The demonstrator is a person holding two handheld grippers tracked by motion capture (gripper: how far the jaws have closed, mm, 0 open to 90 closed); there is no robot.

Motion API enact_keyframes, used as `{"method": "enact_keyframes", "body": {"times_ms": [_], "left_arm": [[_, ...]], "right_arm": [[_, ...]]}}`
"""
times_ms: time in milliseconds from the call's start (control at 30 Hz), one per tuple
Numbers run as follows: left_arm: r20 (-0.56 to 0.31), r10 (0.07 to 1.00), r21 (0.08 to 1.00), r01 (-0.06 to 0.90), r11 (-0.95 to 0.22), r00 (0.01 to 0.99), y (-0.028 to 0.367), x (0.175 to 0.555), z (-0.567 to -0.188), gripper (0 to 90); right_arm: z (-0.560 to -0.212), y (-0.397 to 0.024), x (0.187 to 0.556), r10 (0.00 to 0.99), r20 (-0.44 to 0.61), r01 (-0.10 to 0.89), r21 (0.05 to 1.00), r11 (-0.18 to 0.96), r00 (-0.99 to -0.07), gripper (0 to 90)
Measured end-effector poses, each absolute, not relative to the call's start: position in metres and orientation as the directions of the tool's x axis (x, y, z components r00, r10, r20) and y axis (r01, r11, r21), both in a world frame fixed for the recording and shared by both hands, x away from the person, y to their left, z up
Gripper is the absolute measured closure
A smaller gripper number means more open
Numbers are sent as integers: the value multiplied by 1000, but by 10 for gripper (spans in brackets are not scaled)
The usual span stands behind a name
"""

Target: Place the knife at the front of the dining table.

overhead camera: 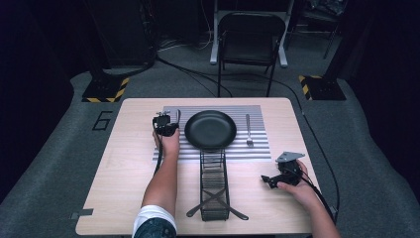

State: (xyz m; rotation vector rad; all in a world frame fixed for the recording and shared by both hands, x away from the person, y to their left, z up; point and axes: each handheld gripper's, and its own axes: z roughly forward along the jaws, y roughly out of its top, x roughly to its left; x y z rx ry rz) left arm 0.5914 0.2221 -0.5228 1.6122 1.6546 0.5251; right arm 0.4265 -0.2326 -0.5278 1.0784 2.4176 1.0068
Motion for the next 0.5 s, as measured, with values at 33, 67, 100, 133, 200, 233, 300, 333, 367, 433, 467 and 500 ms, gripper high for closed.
{"method": "enact_keyframes", "body": {"times_ms": [33, 67, 100, 133, 200, 233, 300, 333, 367, 433, 467, 500], "left_arm": [[-228, 970, 740, 662, 120, 79, 222, 591, -523, 800], [-229, 970, 741, 661, 119, 82, 222, 591, -523, 800], [-234, 969, 741, 661, 122, 83, 223, 591, -523, 800], [-237, 968, 740, 660, 125, 83, 223, 591, -523, 800], [-234, 969, 742, 659, 124, 81, 223, 591, -523, 799], [-231, 970, 741, 660, 123, 79, 223, 591, -523, 798], [-230, 970, 741, 661, 123, 78, 222, 591, -523, 794], [-227, 971, 741, 661, 121, 77, 222, 591, -522, 786], [-220, 973, 740, 663, 116, 75, 222, 591, -522, 783], [-214, 974, 742, 661, 113, 73, 224, 591, -522, 784], [-220, 973, 740, 661, 120, 71, 224, 591, -522, 784], [-224, 972, 738, 664, 123, 69, 224, 590, -522, 784]], "right_arm": [[-528, -233, 427, 743, 4, 526, 708, 470, -670, 0], [-528, -233, 427, 743, 4, 526, 708, 471, -670, 0], [-528, -233, 427, 743, 5, 526, 709, 470, -669, 0], [-528, -233, 427, 742, 4, 526, 708, 471, -670, 0], [-528, -233, 427, 741, 2, 524, 709, 472, -671, 0], [-528, -233, 427, 743, 4, 526, 708, 470, -670, 0], [-528, -233, 427, 743, 4, 526, 708, 470, -670, 0], [-528, -233, 427, 742, 4, 526, 708, 471, -670, 0], [-528, -233, 427, 743, 4, 526, 709, 470, -670, 0], [-528, -233, 427, 743, 4, 526, 708, 471, -670, 0], [-528, -233, 427, 742, 4, 526, 708, 471, -670, 0], [-528, -233, 427, 742, 4, 526, 708, 471, -670, 0]]}}
